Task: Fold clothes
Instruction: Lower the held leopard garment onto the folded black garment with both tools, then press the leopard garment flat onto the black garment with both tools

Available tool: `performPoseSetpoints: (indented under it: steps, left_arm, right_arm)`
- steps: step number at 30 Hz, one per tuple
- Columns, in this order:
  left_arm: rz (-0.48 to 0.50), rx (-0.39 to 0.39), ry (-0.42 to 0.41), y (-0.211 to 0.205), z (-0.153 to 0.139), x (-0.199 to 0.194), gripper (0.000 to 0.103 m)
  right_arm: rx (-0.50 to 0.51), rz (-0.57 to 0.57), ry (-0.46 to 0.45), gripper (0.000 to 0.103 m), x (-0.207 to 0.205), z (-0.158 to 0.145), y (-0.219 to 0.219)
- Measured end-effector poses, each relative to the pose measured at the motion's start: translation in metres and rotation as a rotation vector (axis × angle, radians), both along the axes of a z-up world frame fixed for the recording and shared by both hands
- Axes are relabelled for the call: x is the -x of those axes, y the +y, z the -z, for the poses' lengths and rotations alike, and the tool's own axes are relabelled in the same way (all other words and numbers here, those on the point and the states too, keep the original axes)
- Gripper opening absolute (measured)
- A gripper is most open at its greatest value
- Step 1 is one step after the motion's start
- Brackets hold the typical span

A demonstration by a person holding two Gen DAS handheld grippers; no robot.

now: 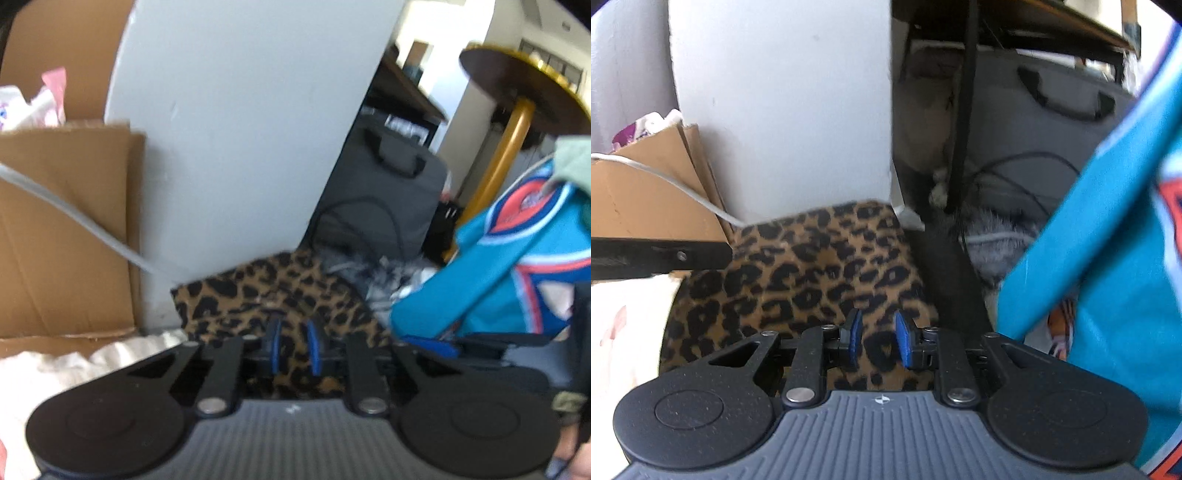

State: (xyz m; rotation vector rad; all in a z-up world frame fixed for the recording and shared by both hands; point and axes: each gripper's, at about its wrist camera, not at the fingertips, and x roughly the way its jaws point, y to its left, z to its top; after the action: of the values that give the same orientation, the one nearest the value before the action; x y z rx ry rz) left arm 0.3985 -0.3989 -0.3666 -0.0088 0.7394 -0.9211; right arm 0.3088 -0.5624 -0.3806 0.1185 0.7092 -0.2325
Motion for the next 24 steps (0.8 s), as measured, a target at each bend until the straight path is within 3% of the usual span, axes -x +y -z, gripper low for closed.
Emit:
performPoseSetpoints:
  steps: [2, 6, 13, 19, 24]
  left_arm:
    - [-0.022, -0.040, 0.023, -0.002, 0.015, -0.005, 0.006]
    - [-0.052, -0.071, 0.038, -0.003, 0.035, -0.010, 0.002]
    - [-0.001, -0.103, -0.041, -0.004, 0.016, 0.000, 0.003]
    - [0.073, -0.069, -0.083, 0.001, -0.003, 0.021, 0.004]
    - [0.118, -0.094, -0.099, -0.002, 0.008, 0.035, 0.005]
  right_arm:
    - [-0.008, 0.008, 0.012, 0.026, 0.002, 0.007, -0.004]
    - [-0.001, 0.016, 0.060, 0.025, -0.001, 0.022, -0.011]
    - [0.069, 0.048, 0.085, 0.026, 0.006, 0.017, -0.013]
    - [0.009, 0.007, 0.013, 0.026, 0.038, -0.003, -0.004]
    - [-0.004, -0.023, 0.025, 0.026, 0.058, 0.001, 0.009]
